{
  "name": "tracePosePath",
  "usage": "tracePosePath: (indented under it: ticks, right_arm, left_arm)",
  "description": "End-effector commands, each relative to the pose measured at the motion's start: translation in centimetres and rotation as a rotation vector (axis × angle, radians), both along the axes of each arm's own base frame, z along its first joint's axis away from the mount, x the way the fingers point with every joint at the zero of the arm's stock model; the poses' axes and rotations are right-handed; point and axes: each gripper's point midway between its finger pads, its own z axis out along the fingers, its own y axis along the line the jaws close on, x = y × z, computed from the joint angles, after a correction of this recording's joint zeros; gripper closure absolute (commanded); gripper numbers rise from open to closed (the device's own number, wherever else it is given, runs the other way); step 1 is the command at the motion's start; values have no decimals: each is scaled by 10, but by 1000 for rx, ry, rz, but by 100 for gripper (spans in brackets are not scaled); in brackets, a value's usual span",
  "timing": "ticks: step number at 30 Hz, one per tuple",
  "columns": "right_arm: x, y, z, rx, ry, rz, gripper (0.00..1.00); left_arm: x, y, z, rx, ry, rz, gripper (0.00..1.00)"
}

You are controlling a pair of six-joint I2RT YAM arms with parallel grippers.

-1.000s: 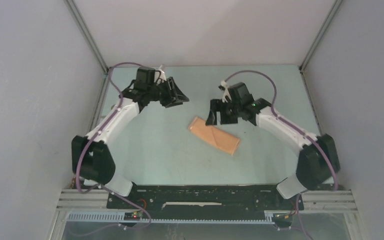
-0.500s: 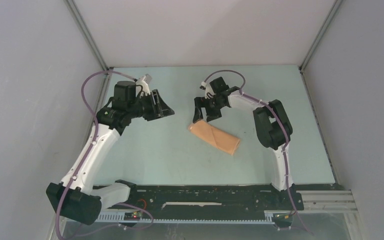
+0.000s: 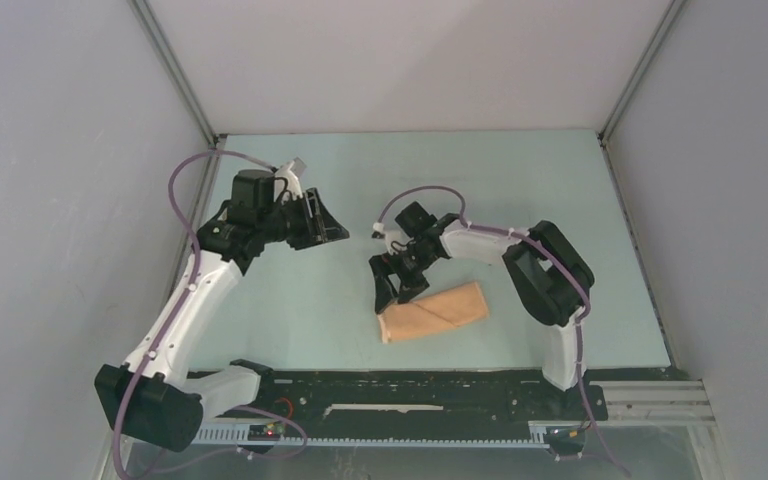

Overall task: Fold the napkin into a case and place the utensils inside
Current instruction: Move the smaller rectangle folded napkin to the center of the board, then smooth out the smaller rectangle-folded napkin at the center of the board.

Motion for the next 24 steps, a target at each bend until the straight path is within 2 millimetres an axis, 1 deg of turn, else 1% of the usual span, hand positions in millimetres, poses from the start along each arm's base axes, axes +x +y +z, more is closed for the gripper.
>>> tracePosePath:
  ticks: [1, 3, 4, 7, 9, 10, 11, 13, 15, 17, 19, 21, 24]
  right_arm:
    - [-40, 5, 35, 31, -32, 64, 3]
    - [-33, 2, 47, 6, -49, -30, 2]
    - [-25, -5, 54, 1, -40, -109, 1]
    - [-10, -30, 79, 45, -58, -308, 0]
    - [-9, -48, 91, 114, -48, -406, 0]
    - [-10, -57, 91, 146, -28, -449, 0]
    - [-11, -66, 87, 172, 5, -495, 0]
    - [-12, -81, 77, 203, 49, -555, 2]
    - [-13, -94, 68, 222, 74, -592, 10]
    - [-12, -104, 63, 252, 91, -619, 18]
    - [-10, -118, 53, 261, 128, -659, 24]
    - [-9, -125, 49, 298, 132, -668, 26]
    - [-14, -140, 27, 279, 181, -700, 27]
  left_arm:
    - [-4, -2, -14, -23, 11, -14, 49]
    - [-7, -7, -29, -55, 48, -19, 49]
    - [-9, -10, -37, -70, 68, -22, 48]
    - [-19, -21, -55, -93, 113, -44, 48]
    - [-27, -36, -65, -107, 132, -79, 48]
    - [-33, -45, -71, -110, 151, -102, 49]
    - [-40, -56, -80, -115, 180, -131, 51]
    - [-54, -79, -96, -135, 229, -190, 58]
    - [-72, -100, -111, -136, 278, -253, 69]
    - [-86, -118, -125, -126, 314, -324, 77]
    - [-101, -131, -143, -109, 384, -396, 87]
    - [-109, -136, -158, -113, 439, -431, 91]
    - [-118, -132, -177, -101, 492, -449, 94]
